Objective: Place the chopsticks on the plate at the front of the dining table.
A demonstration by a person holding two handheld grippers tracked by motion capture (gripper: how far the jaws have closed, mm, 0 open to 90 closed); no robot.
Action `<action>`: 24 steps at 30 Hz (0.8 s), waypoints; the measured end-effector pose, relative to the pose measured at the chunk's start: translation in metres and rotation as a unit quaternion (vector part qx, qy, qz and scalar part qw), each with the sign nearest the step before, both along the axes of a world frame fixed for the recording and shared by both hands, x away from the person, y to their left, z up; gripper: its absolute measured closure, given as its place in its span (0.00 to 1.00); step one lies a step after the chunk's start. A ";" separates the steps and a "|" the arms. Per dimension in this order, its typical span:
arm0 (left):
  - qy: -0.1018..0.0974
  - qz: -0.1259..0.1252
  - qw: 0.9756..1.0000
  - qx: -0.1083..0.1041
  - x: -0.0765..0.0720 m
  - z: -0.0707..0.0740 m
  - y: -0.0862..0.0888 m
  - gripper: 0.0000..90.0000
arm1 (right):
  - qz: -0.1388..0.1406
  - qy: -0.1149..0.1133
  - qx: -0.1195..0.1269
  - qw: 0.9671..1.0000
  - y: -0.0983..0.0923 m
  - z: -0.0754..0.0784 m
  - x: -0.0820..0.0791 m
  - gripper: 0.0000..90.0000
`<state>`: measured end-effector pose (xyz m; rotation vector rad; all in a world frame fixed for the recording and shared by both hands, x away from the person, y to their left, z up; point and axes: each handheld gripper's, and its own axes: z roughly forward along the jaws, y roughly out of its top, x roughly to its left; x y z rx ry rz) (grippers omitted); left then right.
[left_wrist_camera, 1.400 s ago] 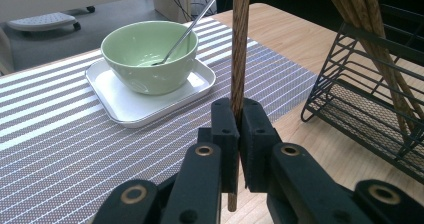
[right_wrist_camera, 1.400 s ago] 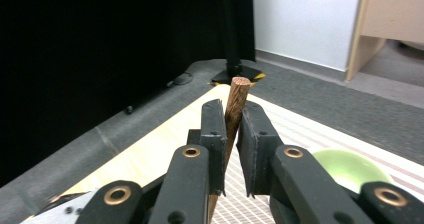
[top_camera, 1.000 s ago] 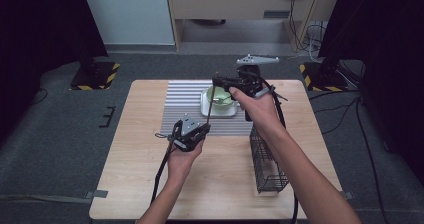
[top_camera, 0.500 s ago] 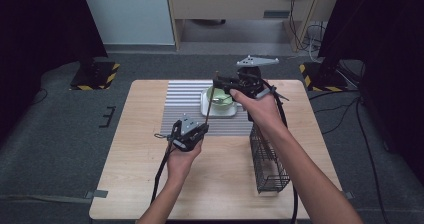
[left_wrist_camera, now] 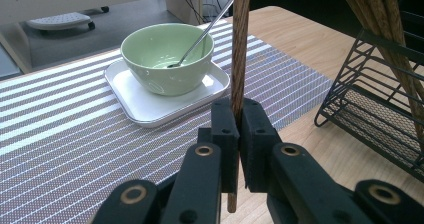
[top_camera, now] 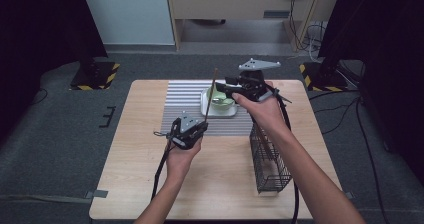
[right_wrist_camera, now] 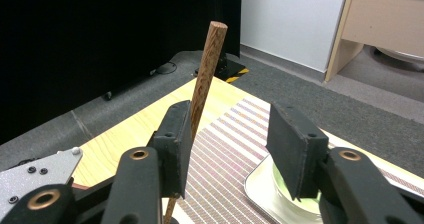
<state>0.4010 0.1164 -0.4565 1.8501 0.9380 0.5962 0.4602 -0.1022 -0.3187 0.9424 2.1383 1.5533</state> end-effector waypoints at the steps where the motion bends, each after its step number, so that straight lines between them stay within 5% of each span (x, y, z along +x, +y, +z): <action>1: 0.000 0.001 1.000 0.001 0.000 0.000 0.000 0.95 | -0.001 -0.002 -0.002 1.000 0.000 0.000 0.000 0.56; 24: 0.002 0.002 1.000 -0.003 0.003 0.006 0.005 0.95 | -0.043 -0.010 -0.032 0.999 -0.016 -0.014 0.000 0.25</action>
